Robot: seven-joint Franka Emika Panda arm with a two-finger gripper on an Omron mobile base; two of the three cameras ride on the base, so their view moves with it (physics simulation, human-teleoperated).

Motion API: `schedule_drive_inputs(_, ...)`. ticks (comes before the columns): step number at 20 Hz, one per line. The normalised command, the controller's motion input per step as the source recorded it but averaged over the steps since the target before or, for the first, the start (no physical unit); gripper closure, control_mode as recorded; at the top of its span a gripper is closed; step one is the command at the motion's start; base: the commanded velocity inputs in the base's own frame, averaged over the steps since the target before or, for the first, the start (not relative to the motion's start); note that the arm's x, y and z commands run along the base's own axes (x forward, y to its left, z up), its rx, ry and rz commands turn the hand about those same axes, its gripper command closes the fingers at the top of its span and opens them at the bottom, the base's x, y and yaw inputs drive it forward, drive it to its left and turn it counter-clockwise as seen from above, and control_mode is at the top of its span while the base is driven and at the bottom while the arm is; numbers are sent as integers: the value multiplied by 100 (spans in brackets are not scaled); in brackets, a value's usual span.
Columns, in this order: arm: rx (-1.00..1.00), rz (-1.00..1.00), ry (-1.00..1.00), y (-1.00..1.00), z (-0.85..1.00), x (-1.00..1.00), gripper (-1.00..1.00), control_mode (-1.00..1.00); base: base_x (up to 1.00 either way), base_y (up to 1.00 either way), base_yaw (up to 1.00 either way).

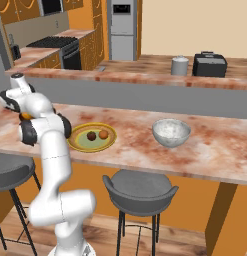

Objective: Take the fruits from the plate on the dining counter and place two fruits in each bowl.

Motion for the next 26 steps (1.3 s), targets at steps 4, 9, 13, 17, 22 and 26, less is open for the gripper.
schedule_drive_inputs(4, 0, -3, 0, 9, -25, 12, 100, -100, 0, 0, 0)
schedule_drive_inputs(9, 0, -2, 0, 1, -21, 7, 100, -100, 0, 0, 0)
schedule_drive_inputs(13, 0, -2, 0, 0, -21, 5, 100, -100, 0, 0, 0)
schedule_drive_inputs(17, 0, -1, 0, 0, -13, 1, 100, -100, 0, 0, 0)
schedule_drive_inputs(22, 0, 0, 0, 0, -10, 0, -100, -100, 0, 0, 0)
schedule_drive_inputs(26, 0, 0, 0, -2, -2, 0, -100, -100, 0, 0, 0)
